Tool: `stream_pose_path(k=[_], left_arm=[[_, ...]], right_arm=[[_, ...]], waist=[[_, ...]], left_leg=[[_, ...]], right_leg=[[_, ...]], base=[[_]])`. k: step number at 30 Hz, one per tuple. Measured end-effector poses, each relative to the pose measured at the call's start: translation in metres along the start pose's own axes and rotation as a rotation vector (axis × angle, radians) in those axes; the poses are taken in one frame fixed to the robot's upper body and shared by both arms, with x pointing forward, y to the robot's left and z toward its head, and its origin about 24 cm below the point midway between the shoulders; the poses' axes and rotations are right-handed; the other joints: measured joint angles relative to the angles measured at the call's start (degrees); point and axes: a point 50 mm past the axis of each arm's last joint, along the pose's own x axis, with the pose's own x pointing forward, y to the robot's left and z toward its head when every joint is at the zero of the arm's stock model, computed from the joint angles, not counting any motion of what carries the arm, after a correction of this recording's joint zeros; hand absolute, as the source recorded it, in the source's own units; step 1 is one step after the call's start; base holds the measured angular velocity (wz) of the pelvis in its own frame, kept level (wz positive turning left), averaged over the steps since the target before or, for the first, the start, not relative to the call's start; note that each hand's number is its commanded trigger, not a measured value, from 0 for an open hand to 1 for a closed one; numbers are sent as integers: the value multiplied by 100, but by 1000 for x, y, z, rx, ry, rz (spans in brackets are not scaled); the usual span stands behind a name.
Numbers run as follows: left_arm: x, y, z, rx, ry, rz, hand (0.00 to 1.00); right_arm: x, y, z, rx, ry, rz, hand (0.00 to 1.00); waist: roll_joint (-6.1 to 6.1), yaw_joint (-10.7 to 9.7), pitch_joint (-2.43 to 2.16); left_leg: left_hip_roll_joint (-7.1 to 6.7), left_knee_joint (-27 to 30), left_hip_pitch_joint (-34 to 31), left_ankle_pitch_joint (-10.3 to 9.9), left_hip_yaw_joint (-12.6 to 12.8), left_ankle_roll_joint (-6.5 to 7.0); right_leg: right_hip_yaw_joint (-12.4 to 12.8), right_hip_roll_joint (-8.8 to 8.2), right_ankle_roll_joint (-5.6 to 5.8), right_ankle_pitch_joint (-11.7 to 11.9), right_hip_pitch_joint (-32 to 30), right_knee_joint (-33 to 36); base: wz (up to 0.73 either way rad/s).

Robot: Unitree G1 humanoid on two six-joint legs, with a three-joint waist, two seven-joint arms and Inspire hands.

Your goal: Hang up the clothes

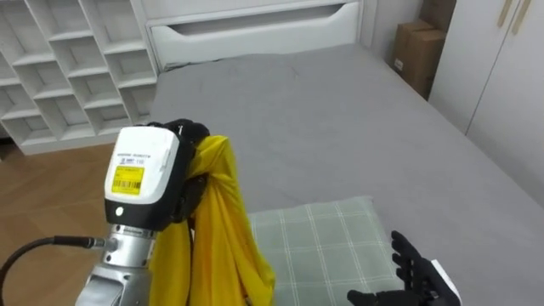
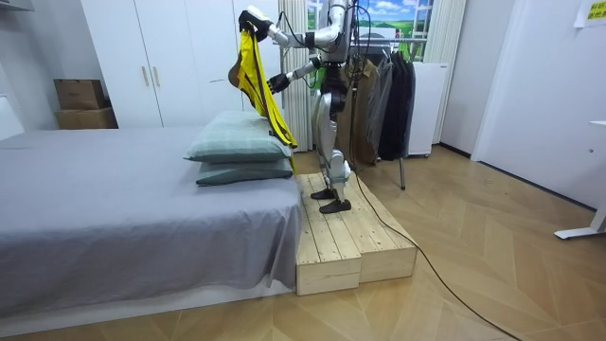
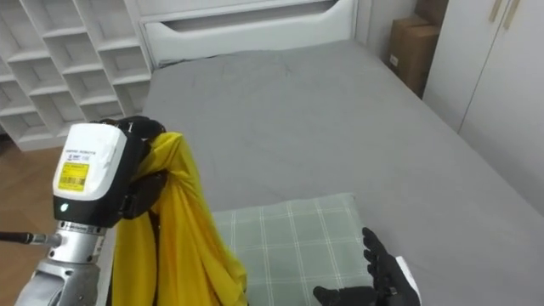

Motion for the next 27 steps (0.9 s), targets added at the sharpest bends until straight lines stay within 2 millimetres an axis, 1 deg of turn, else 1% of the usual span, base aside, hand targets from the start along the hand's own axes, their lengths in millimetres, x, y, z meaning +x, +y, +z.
stream_pose_path(k=[6,13,16,18,22,25,27], left_arm=[[7,12,5,5,-51,50,100],[7,12,6,5,-52,51,100],[7,13,6,6,-53,52,100],[8,13,7,26,-67,53,100],[9,13,7,49,-81,55,100],[11,14,9,81,-106,62,100],[13,17,12,93,-121,79,100]], right_arm=[[1,0,3,-2,-8,10,0],[2,1,3,-13,-10,11,0],[2,2,3,-20,-9,20,0],[2,2,3,-22,-9,27,0],[1,3,2,-14,-7,43,0],[1,6,2,2,-7,55,0],[1,8,2,42,-5,62,0]], waist=[[0,3,-1],[0,15,-1],[10,66,-8],[39,114,-27],[106,147,-69],[122,166,-65],[159,161,-55]], left_leg=[[-6,6,0,0,-8,0],[-19,7,-2,0,-17,1],[-20,8,-2,0,-18,1],[-19,14,3,0,-18,1],[-19,20,13,0,-21,1],[-16,49,10,0,-29,1],[-17,51,-13,-1,-36,1]], right_leg=[[-8,-7,0,0,0,0],[-15,-21,0,0,0,0],[-16,-21,0,0,-1,0],[-13,-21,0,0,4,5],[4,-23,0,0,20,8],[-9,-24,0,0,33,14],[-23,-27,0,1,21,13]], base=[[0],[0],[0],[0],[0],[0],[0]])
